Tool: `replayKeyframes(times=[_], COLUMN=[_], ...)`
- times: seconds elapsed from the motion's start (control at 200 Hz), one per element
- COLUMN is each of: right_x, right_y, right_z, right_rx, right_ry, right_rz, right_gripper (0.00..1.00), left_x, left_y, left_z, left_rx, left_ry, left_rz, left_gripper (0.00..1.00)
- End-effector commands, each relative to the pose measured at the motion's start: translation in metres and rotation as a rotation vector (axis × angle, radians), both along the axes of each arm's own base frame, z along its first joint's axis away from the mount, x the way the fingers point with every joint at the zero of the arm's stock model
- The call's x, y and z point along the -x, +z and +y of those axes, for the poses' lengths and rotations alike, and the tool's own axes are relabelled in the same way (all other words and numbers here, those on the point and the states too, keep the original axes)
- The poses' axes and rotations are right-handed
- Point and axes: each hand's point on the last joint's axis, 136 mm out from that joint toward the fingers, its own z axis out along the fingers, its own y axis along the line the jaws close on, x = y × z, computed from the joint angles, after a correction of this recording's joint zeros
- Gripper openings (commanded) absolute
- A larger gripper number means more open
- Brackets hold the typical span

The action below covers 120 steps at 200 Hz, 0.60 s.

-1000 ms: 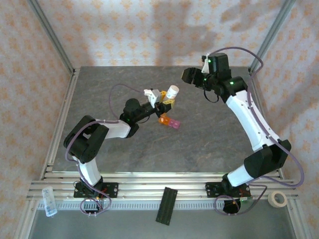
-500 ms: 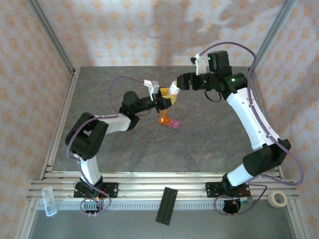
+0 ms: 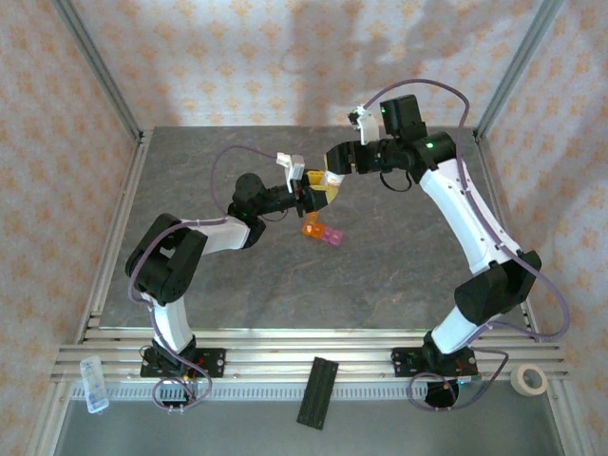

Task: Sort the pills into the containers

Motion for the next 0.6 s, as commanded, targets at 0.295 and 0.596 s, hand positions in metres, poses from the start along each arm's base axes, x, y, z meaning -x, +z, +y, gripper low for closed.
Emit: replayKeyframes(times=[0.295,0.596], right_x=[0.004,-0.002], right_y=[-0.002,-0.015], right_z=[0.003,0.004], right_rx=[0.001,-0.064], right_ry=[0.022,-0.059], right_rz=[0.009,0.049], right_gripper=[0.47,0.34], left_x=[0.003,-0.001], left_y=[0.020,0.026], left_z=[-0.002,0.001], left_rx=[0.033,0.045], left_ry=[-0.028,0.013], left_rz=[-0.070,-0.088], left_gripper=[0.00,0.00])
